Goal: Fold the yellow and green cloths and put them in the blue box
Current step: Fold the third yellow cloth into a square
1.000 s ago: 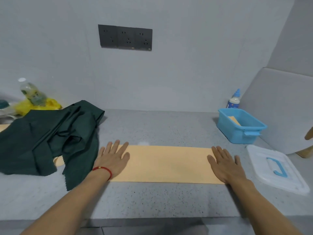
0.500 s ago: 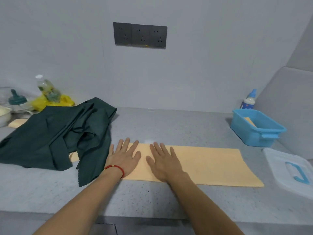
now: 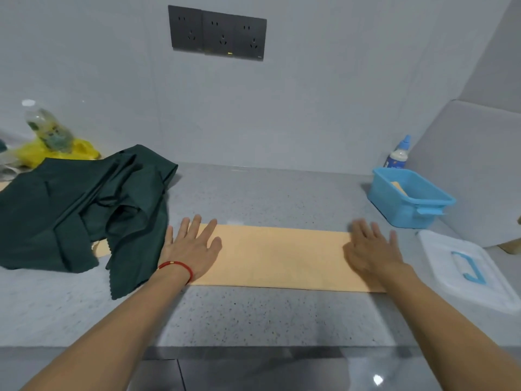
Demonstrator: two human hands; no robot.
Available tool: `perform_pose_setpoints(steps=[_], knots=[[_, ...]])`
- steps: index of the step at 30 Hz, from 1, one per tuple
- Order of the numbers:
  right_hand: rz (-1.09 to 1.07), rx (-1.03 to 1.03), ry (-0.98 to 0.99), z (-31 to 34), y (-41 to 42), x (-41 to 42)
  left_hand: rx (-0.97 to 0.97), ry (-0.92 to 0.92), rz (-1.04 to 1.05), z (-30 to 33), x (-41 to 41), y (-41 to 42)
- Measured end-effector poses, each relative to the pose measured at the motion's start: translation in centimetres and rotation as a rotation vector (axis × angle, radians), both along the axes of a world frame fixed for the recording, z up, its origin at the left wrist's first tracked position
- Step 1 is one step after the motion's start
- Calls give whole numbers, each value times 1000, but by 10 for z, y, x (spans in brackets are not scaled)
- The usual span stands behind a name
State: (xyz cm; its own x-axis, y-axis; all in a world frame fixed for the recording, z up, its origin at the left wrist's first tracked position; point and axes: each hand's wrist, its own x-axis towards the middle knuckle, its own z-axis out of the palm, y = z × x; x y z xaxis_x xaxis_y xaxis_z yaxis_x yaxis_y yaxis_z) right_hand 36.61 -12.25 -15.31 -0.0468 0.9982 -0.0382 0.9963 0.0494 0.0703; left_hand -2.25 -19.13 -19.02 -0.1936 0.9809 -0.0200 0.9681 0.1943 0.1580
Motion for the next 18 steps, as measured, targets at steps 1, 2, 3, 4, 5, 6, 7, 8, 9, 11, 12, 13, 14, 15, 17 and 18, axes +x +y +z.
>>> perform_pose_setpoints(steps=[1,2,3,4,5,6,7,8,9,11,12,13,14,15,17,18], knots=[[125,31,-21,8,0,-23,-1,-2,-1,0,1,-1],[284,33,26,15,-2,-50,-1,-4,-3,1,2,-1],[444,-5,110,21,-7,-79,-3,-8,-7,1,3,-1],[581,-67,195,25,-13,-108,-4,-14,-6,2,3,-2],[679,-141,248,24,-19,-133,-5,-20,-6,3,2,-3],[731,-222,262,23,-25,-151,-7,-25,-8,3,2,-4],[740,-296,248,19,-28,-160,-10,-26,-7,2,4,-5],[726,-355,227,14,-28,-165,-10,-23,-3,2,4,-5],[708,-399,219,11,-27,-165,-16,-20,-2,2,4,-5],[687,-456,212,11,-21,-158,-25,-19,-3,4,6,-4],[683,-476,189,14,-19,-156,-28,-21,-1,4,6,-4],[681,-490,156,17,-17,-154,-31,-23,3,4,5,-5],[681,-497,123,21,-14,-154,-29,-25,6,4,4,-5],[680,-502,98,24,-12,-155,-27,-27,9,4,3,-6],[670,-523,80,30,-12,-156,-24,-31,16,2,2,-8],[664,-532,76,32,-13,-156,-22,-32,20,1,2,-10]])
